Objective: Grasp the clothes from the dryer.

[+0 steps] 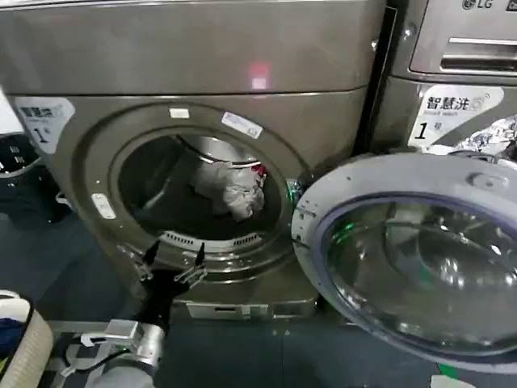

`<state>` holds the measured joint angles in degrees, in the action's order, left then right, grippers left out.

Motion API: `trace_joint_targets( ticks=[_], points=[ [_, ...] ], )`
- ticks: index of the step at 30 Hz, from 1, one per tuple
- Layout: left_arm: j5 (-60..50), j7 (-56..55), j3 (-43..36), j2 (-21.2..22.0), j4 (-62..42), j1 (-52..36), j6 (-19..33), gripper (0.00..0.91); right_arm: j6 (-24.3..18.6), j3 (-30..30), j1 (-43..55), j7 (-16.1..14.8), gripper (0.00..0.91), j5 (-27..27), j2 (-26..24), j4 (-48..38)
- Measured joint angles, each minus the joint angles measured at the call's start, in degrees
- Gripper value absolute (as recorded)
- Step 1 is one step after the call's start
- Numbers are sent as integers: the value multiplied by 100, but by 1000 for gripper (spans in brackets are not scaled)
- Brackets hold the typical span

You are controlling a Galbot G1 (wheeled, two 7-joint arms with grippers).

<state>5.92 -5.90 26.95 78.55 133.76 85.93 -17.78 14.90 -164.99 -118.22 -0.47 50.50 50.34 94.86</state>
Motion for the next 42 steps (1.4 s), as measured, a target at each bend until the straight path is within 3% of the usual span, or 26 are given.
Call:
trace_joint_targets(
  ticks=[42],
  points=[
    [-18, -25, -45, -28, -98, -2, 14, 907, 10, 184, 139, -84, 907, -42, 115, 120]
  ],
)
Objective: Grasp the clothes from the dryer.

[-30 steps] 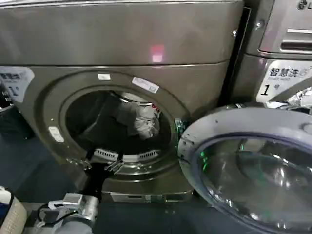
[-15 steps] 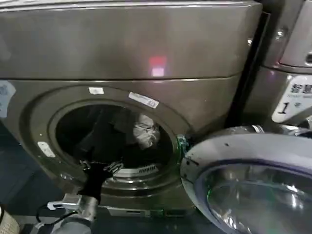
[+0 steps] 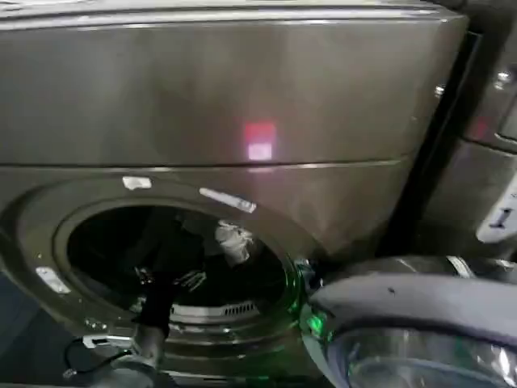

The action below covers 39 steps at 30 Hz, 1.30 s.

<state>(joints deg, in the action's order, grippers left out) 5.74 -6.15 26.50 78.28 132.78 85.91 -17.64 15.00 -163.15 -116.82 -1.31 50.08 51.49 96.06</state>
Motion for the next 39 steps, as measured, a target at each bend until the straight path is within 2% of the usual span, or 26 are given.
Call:
trace_joint_targets(
  ticks=[11, 18, 30, 39],
  points=[
    [82, 31, -2, -4, -135, -168, 38, 907, 140, -151, -127, -27, 907, -65, 69, 62],
    [337, 66, -129, 75, -646, -935, 39, 907, 320, -319, -285, -48, 907, -140, 139, 100],
    [538, 206, -413, 284, -3177, -3514, 349, 907, 382, -368, -226, -133, 907, -223, 119, 171],
    [476, 435, -461, 510, -5044, -4956, 493, 907, 395, -386, -206, -143, 907, -225, -7, 82]
  ],
)
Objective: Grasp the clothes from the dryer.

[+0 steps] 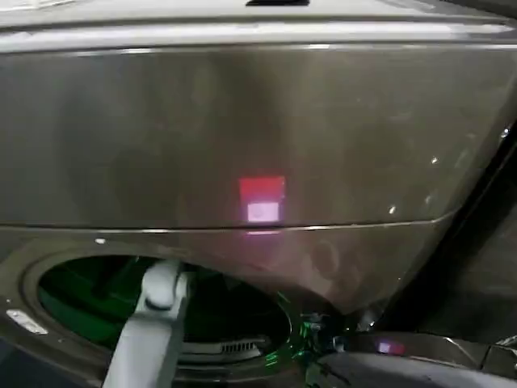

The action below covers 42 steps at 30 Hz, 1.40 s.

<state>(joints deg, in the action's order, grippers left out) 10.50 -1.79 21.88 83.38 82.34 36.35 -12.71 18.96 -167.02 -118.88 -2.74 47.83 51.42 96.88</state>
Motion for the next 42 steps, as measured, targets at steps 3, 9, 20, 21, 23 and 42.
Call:
trace_joint_targets(
  ticks=[3, 9, 20, 21, 23, 42],
  points=[
    [-106, 201, -51, -3, -696, -501, -1, 907, 8, -1, 17, -13, 907, 0, -34, -5],
    [-575, 1347, -304, -166, -1977, -1423, 119, 907, 8, -5, -7, -39, 907, -2, -51, -4],
    [-2504, 4354, -1525, -368, -4202, -2878, 1247, 907, -40, -17, -68, -57, 907, 5, -71, -37],
    [-2711, 4535, -1641, -364, -4432, -3013, 1287, 907, -40, -17, -61, -59, 907, 6, -69, -26],
    [-3106, 4840, -1862, -383, -4868, -3269, 1341, 907, -37, -17, -44, -59, 907, 6, -49, -8],
    [-5137, 5834, -3090, -204, -6998, -4443, 1108, 907, -98, -17, -93, -113, 907, 13, 9, 89]
  ],
)
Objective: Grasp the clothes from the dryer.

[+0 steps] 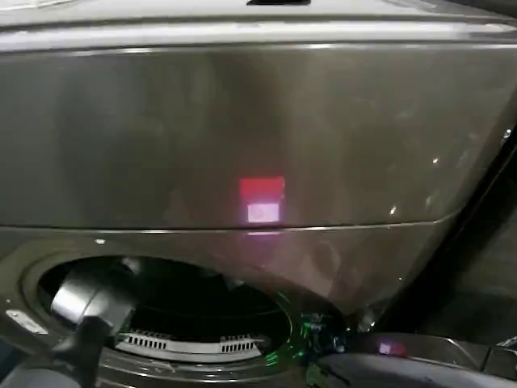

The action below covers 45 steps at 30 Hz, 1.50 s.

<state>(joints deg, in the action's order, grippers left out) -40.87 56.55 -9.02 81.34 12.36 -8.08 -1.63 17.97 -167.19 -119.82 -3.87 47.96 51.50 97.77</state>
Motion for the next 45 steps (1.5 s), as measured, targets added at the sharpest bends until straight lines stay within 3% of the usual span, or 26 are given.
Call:
trace_joint_targets(
  ticks=[3, 4, 5, 7, 9, 31, 40, 45],
  points=[
    [-10, 67, -99, 68, -184, -28, -42, 907, -11, 1, -5, -4, 907, 1, 13, 14],
    [-10, 91, -138, 86, -238, -27, -58, 842, -16, 0, -4, -4, 907, 1, 13, 16],
    [-10, 123, -161, 101, -291, -29, -74, 501, -21, 0, -5, -4, 907, 1, 15, 24],
    [-4, 187, -181, 117, -340, -26, -83, 114, -28, 0, -5, -5, 907, 1, 23, 25],
    [3, 258, -181, 121, -366, -30, -90, 68, -39, 0, -3, -10, 907, 0, 28, 25],
    [513, 154, 204, 104, -363, 41, -134, 0, -101, 0, 30, -7, 907, 4, 117, 46],
    [1808, -894, 1117, 42, 554, 499, -759, 0, -102, 0, 61, 6, 907, -9, 83, 50],
    [2631, -2005, 1765, 19, 1618, 1120, -1204, 0, -99, 0, 89, 43, 907, -13, 87, 57]
  ],
)
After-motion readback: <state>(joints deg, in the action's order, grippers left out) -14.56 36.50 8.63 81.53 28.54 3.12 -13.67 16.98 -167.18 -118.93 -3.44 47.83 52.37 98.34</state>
